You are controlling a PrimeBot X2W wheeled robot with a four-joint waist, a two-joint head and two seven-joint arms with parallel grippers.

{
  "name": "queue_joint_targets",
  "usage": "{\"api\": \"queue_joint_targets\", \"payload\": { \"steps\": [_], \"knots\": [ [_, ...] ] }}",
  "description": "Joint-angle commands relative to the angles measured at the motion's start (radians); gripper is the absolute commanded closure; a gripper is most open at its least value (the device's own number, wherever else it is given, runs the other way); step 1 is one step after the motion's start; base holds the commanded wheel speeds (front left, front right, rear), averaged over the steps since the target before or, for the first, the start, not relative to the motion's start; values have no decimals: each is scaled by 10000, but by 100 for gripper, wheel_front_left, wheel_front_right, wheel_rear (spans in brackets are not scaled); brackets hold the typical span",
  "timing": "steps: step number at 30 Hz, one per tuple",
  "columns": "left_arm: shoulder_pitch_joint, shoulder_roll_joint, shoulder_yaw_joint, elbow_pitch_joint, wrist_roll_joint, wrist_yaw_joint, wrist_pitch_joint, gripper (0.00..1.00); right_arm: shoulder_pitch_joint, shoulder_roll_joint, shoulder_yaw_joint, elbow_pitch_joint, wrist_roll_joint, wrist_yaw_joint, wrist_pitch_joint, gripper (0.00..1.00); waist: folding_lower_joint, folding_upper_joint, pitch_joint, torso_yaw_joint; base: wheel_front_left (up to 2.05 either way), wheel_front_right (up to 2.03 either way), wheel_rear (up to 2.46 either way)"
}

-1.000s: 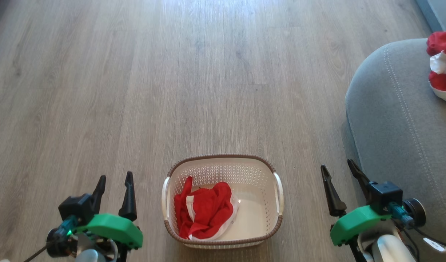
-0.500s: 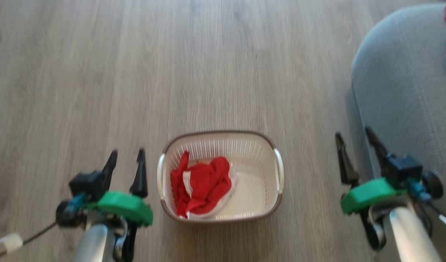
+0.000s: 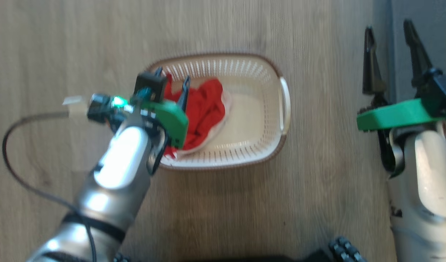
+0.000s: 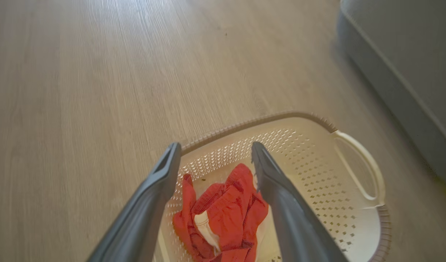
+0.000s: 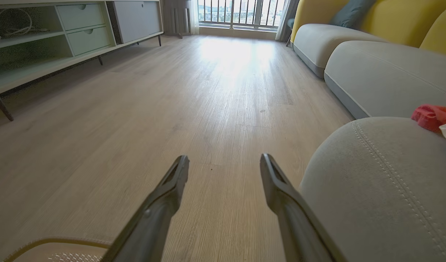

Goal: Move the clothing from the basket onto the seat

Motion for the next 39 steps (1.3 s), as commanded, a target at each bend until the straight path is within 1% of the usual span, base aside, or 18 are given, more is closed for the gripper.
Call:
{"api": "queue_joint_targets", "payload": {
  "steps": [1,2,6,9,13,16,22,26,37,38,39],
  "knots": [
    [-792,114,-211,593,156,137,396,0,-255,26,344,-461,16,-2,-65,0,-5,0,1992,-581,0,0,0],
    [-792,114,-211,593,156,137,396,0,-255,26,344,-461,16,-2,-65,0,-5,0,1992,-581,0,0,0],
    [-2052,114,-852,2068,323,317,1270,0,-518,27,435,-615,136,-2,-65,0,-5,0,2869,-891,0,0,0],
    [-2777,114,-1150,3084,422,426,1774,0,-618,28,489,-645,238,-2,-65,0,-5,0,3283,-1126,0,0,0],
    [-3536,139,-1454,4186,669,577,2122,0,-691,29,545,-723,528,-2,-65,0,-5,0,3666,-1432,0,0,0],
    [-4042,301,-1602,4765,829,631,2281,0,-754,30,691,-816,780,-2,-65,0,-5,0,3958,-1707,0,0,0],
    [-4653,722,-1718,5270,904,661,2749,0,-711,31,753,-947,1341,-2,-65,0,-5,0,4487,-2088,0,0,0],
    [-4715,876,-1754,5405,842,569,3120,0,-647,31,819,-901,1586,-2,-65,0,-5,0,4643,-2218,0,0,0],
    [-4735,724,-1955,5498,741,486,3172,0,-721,31,923,-862,1933,-2,-65,0,-5,0,4650,-2329,0,0,0],
    [-4730,711,-1972,5504,727,465,3220,31,-723,31,919,-876,1948,-2,-65,0,-5,0,4663,-2335,0,0,0],
    [-4709,686,-1977,5509,692,411,3280,98,-719,31,910,-881,1958,-2,-65,0,-5,0,4671,-2334,0,0,0]
  ]
}}
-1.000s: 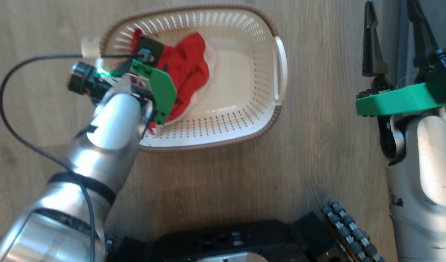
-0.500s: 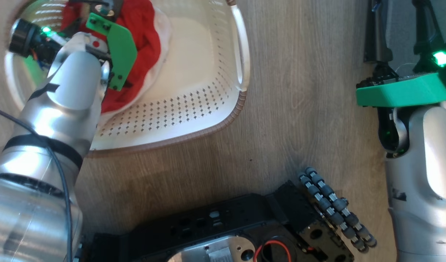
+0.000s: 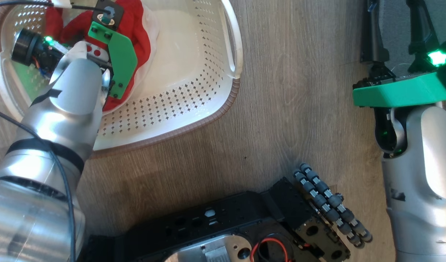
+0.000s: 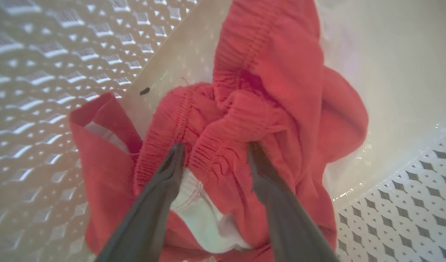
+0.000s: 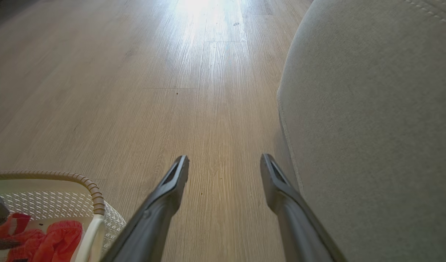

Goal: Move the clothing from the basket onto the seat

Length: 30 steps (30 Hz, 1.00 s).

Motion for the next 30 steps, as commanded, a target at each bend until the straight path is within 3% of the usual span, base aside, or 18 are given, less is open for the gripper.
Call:
{"api": "queue_joint_targets", "payload": {
  "steps": [1,8,18,26,30],
  "knots": [
    [262,71,73,-57,-143,-124,66,100,383,33,117,-252,124,-4,-65,0,0,0,4,14,0,0,0],
    [610,-273,168,-278,-552,-522,-817,100,565,33,-98,-1,18,-4,-65,0,0,0,-753,368,0,0,0],
    [2360,-464,568,-1175,-2004,-919,-3375,100,1488,33,-486,578,-753,-4,-65,0,0,0,-4395,1435,0,0,0],
    [4024,-370,1245,-1979,-2961,-713,-4254,100,2627,33,-702,927,-1068,-4,-65,0,0,0,-7258,2015,0,0,0],
    [5219,67,1862,-3409,-3030,-431,-4279,100,3209,33,-763,1068,-1215,-4,-65,0,0,0,-8414,2170,0,0,0]
  ]
}}
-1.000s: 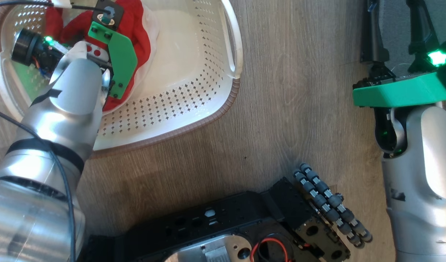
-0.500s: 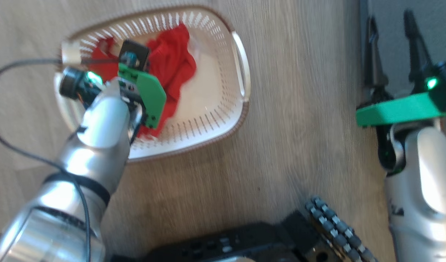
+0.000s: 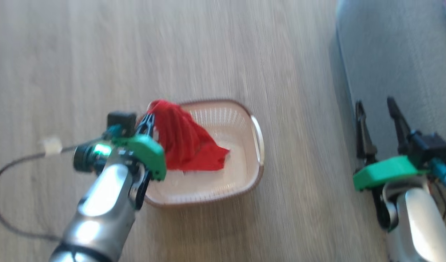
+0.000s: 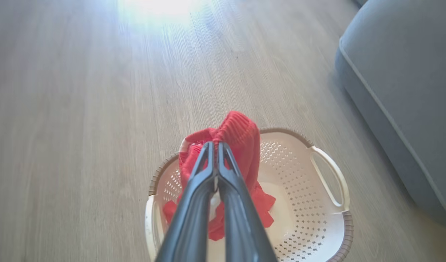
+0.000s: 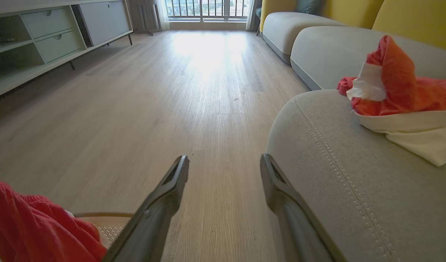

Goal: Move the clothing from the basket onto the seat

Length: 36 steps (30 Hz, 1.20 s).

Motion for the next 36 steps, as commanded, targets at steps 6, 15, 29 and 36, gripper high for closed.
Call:
{"api": "queue_joint_targets", "payload": {
  "steps": [6,15,29,36],
  "knots": [
    [2596,795,1424,-3022,107,602,-135,100,960,-72,228,-35,-250,-4,-65,0,1,-1,-2946,722,0,0,0],
    [4904,906,2145,-5306,443,841,-136,100,1787,-195,348,31,-325,-4,-65,0,1,-1,-3831,859,0,0,0],
    [5203,973,2354,-5853,541,881,-137,100,1812,-136,605,57,-294,-4,-65,0,1,-1,-3885,890,0,0,0],
    [5212,987,2363,-5875,561,851,-137,100,1797,-123,636,105,-295,-4,-65,0,1,-1,-3928,908,0,0,0]
  ]
}}
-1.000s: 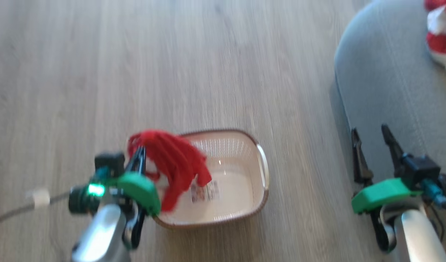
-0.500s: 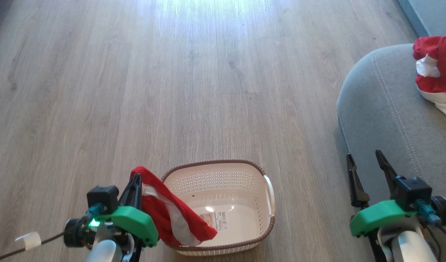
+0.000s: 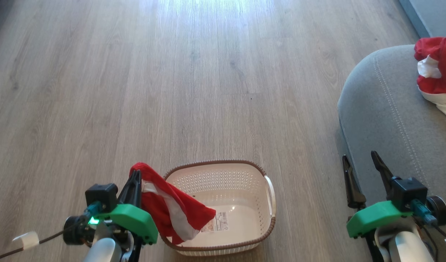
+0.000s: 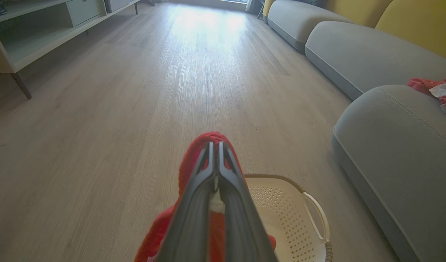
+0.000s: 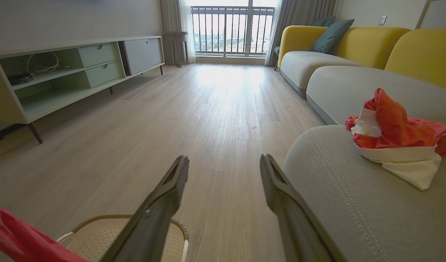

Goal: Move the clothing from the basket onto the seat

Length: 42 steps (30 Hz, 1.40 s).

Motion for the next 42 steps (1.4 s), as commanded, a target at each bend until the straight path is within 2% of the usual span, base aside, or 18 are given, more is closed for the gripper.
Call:
{"api": "queue_joint_targets", "payload": {
  "steps": [1,4,6,14,19,25,34,35,36,41,42],
  "knots": [
    [-261,225,412,-352,99,18,-137,100,-264,-90,277,-285,-55,-2,-65,0,1,0,-16,-4,0,0,0],
    [-334,251,355,-510,115,-40,-133,100,-317,-158,509,-330,-103,-2,-65,0,1,0,-35,-17,0,0,0],
    [-421,232,232,-745,125,-129,-36,100,-443,-184,1017,-370,64,-2,-65,0,1,0,-46,-36,0,0,0],
    [-972,140,-551,-2298,221,-592,963,100,-1509,-783,4437,-284,1079,-2,-65,0,1,0,-184,-17,0,0,0],
    [-1220,68,-1206,-3234,392,-848,1661,100,-2231,-915,5973,45,1814,-2,-65,0,1,0,-261,128,0,0,0],
    [-1448,-232,-2086,-4204,435,-1226,2293,100,-3022,-1031,7091,596,2587,-2,-65,0,1,0,-295,350,0,0,0],
    [-1434,-535,-3071,-5177,213,-1607,2801,100,-3531,-1070,7777,1600,3246,-2,-65,0,1,0,-313,558,0,0,0],
    [-1406,-542,-3108,-5245,185,-1600,2844,100,-3550,-1079,7914,1652,3442,-2,-65,78,1,0,-314,572,0,0,0],
    [-1376,-539,-3127,-5296,166,-1589,2872,100,-3564,-1107,8080,1685,3661,-2,-65,100,1,0,-312,579,0,0,0],
    [-1200,-450,-3046,-5341,106,-1434,2868,100,-3720,-1357,8339,1619,4177,-2,-65,100,1,0,-269,456,0,0,0],
    [-1163,-440,-3030,-5338,100,-1403,2842,80,-3740,-1391,8316,1584,4204,-2,-65,100,1,0,-252,402,0,0,0]
  ]
}}
